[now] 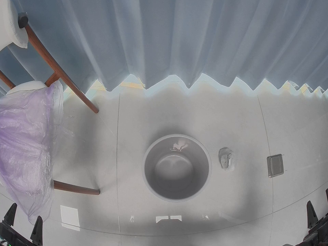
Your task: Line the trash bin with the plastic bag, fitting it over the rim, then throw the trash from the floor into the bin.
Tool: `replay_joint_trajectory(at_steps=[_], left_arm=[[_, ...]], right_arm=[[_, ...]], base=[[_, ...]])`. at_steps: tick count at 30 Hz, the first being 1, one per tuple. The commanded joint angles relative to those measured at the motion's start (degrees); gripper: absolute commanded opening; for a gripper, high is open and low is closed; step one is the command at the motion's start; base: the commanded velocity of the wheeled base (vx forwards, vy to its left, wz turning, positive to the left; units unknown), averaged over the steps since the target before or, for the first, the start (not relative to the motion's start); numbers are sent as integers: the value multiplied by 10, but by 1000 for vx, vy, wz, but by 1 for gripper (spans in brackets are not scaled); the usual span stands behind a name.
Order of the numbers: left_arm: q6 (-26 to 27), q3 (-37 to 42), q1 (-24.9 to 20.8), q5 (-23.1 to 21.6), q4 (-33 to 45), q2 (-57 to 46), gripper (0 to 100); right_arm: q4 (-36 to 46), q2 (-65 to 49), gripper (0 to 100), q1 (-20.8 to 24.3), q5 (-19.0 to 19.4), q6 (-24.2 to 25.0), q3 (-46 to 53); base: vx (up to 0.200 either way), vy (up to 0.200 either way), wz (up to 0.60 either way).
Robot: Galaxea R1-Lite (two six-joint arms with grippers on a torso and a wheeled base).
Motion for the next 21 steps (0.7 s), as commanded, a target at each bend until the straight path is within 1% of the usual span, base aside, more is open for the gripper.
replay_joint_trajectory(at_steps=[1,14,15,17,18,21], left_arm=[[-1,10,1,0,-2,-6,100],[-1,10,1,2,-8,-7,100],[-1,10,1,3,-33,-7,100],[1,10,1,4,-108,-7,100],[2,10,1,6,-119,-7,100],[2,10,2,9,-119,-7,100]], right_arm=[[0,-10,100,0,0,0,10],[0,-10,100,-1,0,0,10],[0,-10,100,-1,0,0,10],[0,-10,100,0,0,0,10],[0,-10,100,-1,0,0,10],[0,-10,100,0,0,0,10]], base=[[0,0,0],[0,0,0],[0,0,0],[0,0,0],[0,0,0],[0,0,0]])
